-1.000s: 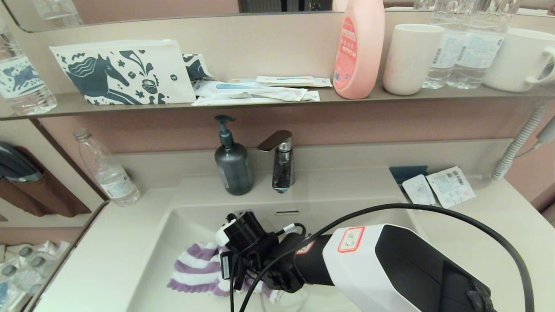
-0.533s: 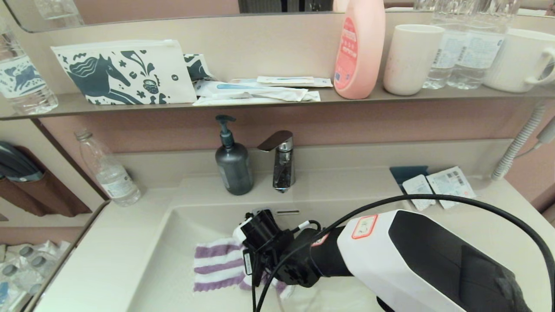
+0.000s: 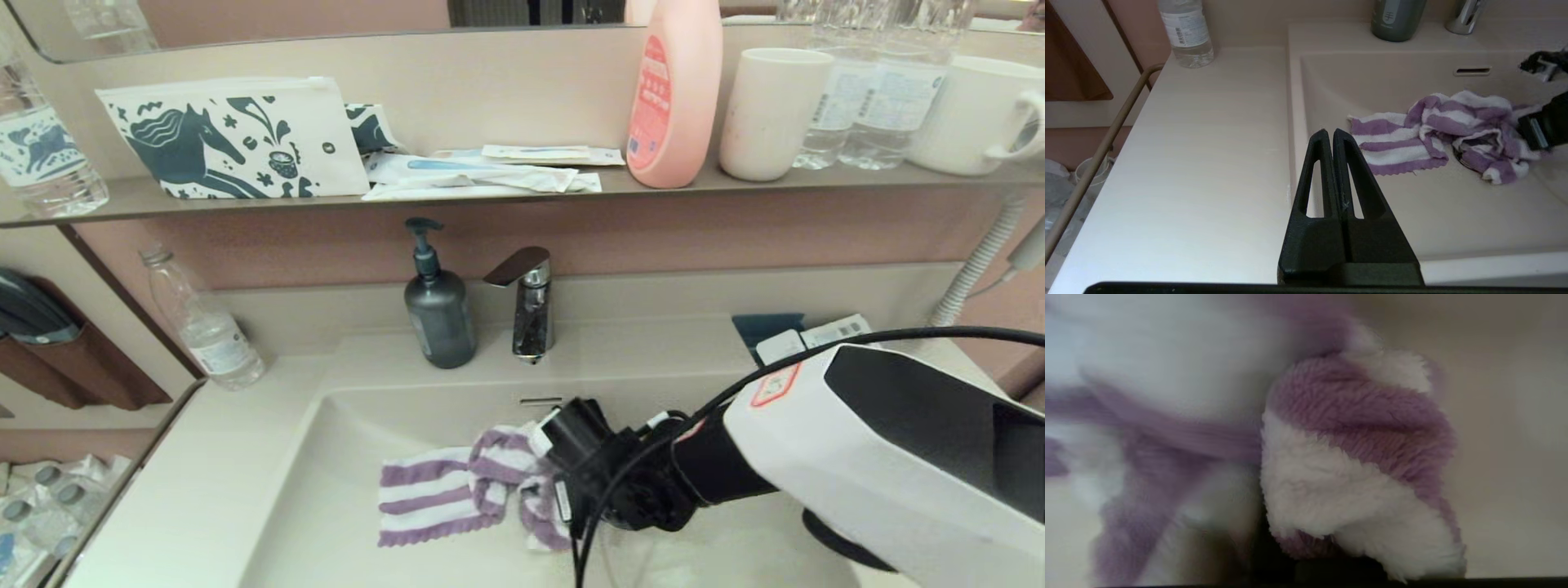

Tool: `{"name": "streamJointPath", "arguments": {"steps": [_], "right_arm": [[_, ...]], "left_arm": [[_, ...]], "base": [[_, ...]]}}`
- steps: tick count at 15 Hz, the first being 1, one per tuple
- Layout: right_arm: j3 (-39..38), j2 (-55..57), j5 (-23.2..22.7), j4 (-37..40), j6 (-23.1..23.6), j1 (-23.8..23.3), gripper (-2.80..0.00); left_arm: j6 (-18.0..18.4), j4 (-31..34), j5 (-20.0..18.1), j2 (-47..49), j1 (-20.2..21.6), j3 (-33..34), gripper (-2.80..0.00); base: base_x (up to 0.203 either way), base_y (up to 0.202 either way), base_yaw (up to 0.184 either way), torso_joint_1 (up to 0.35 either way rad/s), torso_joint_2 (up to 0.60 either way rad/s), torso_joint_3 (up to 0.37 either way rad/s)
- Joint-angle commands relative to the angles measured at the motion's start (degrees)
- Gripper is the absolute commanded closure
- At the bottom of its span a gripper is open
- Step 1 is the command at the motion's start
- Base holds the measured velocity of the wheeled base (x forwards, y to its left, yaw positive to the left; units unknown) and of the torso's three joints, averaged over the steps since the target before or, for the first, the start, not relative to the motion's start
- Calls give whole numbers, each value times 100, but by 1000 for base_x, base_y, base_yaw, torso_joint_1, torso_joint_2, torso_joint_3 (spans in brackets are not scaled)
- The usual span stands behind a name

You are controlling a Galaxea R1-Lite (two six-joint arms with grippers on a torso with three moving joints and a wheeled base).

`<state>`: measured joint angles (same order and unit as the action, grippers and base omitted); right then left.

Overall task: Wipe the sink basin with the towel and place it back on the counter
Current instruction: Wipe the sink

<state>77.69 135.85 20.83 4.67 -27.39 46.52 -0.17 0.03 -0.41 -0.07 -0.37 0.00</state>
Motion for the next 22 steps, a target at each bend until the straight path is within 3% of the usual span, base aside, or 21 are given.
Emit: {"name": "streamJointPath", "arguments": {"steps": [1, 6, 10, 13, 17, 22], "right_arm": [[-625, -419, -49, -95, -41, -7, 0], [-1729, -968, -94, -109, -113, 5, 0], [-1769, -937, -723, -107, -463, 521, 0], [-962, -568, -1024, -123, -689, 927, 0], [595, 145, -1494, -153, -751, 1114, 0], [2848, 1317, -1243, -198, -596, 1075, 0]], "left_arm": [[0, -3, -2, 7, 2, 0, 0], [0, -3, -2, 7, 2, 0, 0], [0, -3, -2, 7, 2, 0, 0], [0, -3, -2, 7, 2, 0, 0], [0, -3, -2, 7, 2, 0, 0], [0, -3, -2, 7, 2, 0, 0]], "base": [[0, 0, 0, 0, 0, 0], [0, 0, 0, 0, 0, 0], [0, 0, 0, 0, 0, 0], [0, 0, 0, 0, 0, 0], [0, 0, 0, 0, 0, 0], [0, 0, 0, 0, 0, 0]]}}
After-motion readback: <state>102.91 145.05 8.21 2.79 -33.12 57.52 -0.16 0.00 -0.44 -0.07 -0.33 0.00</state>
